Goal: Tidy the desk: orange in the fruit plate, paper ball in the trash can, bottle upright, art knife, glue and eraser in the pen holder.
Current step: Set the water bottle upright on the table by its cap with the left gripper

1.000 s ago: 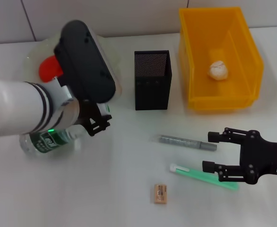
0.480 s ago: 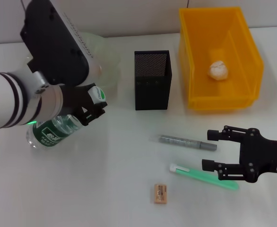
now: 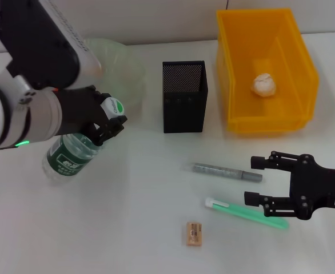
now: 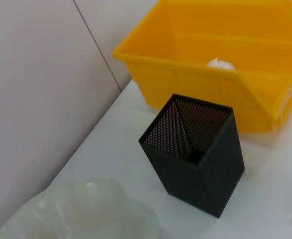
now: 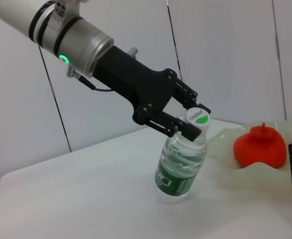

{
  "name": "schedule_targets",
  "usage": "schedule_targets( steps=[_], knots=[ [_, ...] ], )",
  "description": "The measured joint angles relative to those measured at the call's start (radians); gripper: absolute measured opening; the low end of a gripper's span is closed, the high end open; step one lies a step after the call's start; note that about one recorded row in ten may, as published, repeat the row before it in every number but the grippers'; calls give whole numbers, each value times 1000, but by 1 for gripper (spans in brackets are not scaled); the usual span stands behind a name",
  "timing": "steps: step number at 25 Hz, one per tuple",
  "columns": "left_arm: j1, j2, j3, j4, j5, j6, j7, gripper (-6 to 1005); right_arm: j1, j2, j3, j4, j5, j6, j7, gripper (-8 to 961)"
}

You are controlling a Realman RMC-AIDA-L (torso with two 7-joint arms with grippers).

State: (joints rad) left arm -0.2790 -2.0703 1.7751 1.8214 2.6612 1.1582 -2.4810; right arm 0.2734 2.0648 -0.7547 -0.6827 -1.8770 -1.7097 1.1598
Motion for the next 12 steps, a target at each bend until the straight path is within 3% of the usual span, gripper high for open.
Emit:
schedule_targets(
  steps=[12],
  knots=[
    [31,1,-129,-17,-188,-7,131,437,1,0,0,2,-2,4,0,789]
  ],
)
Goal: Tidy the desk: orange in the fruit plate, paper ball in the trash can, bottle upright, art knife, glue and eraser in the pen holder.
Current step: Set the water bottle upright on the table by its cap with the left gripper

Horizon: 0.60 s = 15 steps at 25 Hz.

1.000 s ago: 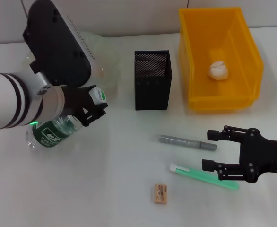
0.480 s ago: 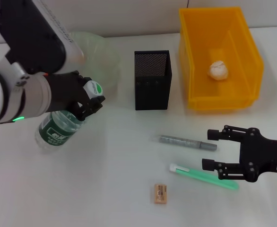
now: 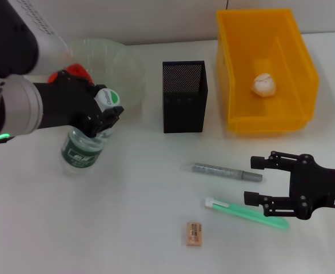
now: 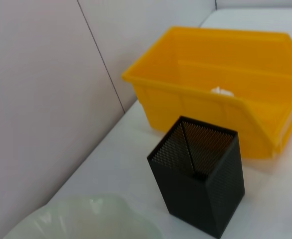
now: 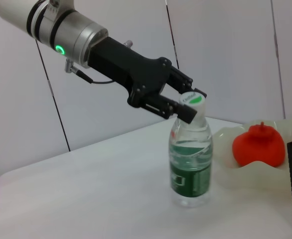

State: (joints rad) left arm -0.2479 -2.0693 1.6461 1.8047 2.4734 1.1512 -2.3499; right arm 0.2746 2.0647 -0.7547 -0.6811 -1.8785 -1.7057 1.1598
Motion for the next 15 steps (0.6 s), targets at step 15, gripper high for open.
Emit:
schedule_targets(
  steps=[15],
  knots=[
    [25,0,-73,-11,-89,5,51,435,0,0,0,2,0,-3,0,789]
  ],
)
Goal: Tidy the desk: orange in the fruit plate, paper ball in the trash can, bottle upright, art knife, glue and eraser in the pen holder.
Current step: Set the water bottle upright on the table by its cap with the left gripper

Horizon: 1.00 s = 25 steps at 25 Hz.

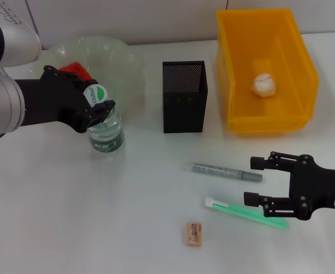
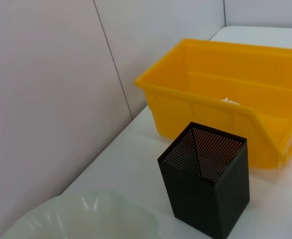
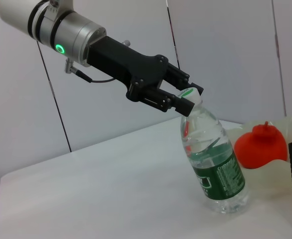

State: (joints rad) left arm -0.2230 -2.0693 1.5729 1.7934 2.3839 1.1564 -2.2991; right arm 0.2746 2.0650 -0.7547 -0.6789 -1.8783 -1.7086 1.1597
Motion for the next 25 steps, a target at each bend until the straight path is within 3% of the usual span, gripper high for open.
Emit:
schedule_targets(
  steps=[7,25],
  knots=[
    [-7,2,-55,7,-87,67,1,435,1,1,0,-1,-1,0,0,789],
    [-22,-1,-117,-24,-115,84,-26,433,3,2,0,0,-1,-1,0,789]
  ],
)
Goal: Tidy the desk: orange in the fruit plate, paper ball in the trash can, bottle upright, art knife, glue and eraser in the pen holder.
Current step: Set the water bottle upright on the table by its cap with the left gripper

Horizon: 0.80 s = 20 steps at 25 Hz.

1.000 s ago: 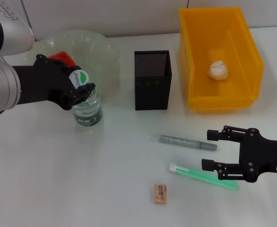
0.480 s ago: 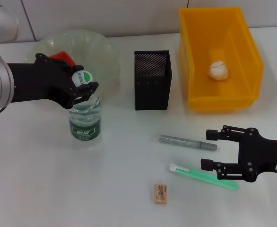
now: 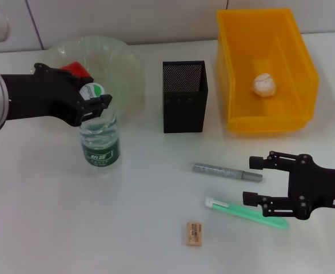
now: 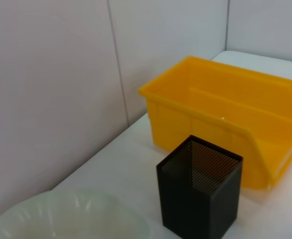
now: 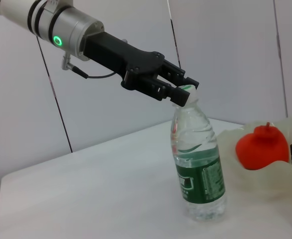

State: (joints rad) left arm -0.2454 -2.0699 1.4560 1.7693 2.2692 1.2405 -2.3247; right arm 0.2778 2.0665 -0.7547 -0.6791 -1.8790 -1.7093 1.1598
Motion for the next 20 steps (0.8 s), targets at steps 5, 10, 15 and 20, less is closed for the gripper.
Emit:
schedule_targets(
  steps=[5,10,15,20],
  knots=[
    [-8,1,-41,-41,-18,0,4,433,1,1,0,0,0,0,0,789],
    [-11,2,-58,-59,-32,-5,13,432,1,1,0,0,-2,0,1,789],
    [-11,2,-62,-62,-32,-12,18,432,1,1,0,0,-2,0,1,789],
    [-16,2,-63,-70,-33,-16,19,431,1,1,0,1,-2,1,1,789]
  ],
)
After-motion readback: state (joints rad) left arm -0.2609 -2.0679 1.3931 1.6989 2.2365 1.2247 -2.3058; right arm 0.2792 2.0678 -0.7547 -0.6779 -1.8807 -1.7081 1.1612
